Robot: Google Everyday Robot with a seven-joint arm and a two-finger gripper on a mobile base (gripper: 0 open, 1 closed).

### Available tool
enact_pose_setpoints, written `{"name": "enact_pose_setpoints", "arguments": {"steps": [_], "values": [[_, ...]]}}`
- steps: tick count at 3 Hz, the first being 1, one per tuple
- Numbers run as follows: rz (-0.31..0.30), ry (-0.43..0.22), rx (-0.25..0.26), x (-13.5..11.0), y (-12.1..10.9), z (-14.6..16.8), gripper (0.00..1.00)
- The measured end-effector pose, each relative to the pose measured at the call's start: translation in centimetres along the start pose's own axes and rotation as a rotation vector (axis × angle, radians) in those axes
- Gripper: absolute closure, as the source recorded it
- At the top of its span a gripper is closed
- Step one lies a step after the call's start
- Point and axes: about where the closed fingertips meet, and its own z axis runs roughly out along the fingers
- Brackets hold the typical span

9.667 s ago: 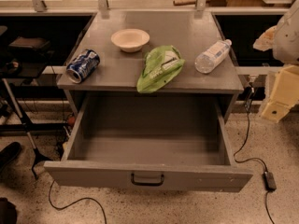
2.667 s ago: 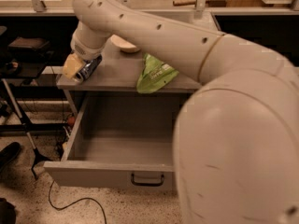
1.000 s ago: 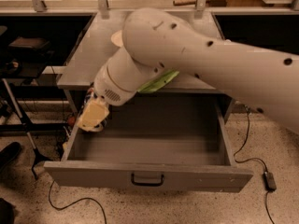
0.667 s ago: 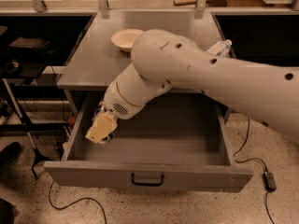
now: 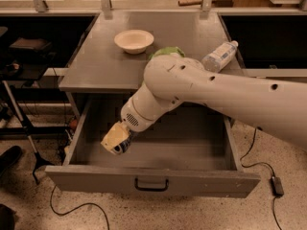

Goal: Place pepsi can into top drawer

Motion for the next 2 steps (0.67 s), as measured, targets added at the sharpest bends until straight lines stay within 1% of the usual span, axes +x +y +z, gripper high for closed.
{"name": "enact_pose_setpoints", "arguments": {"steps": [1, 2], "values": [[0.161, 0.036, 0.05, 1.7, -3.1, 1.9, 1.0], [0.291, 0.085, 0.121, 3.3, -6.2, 3.6, 1.0]]}}
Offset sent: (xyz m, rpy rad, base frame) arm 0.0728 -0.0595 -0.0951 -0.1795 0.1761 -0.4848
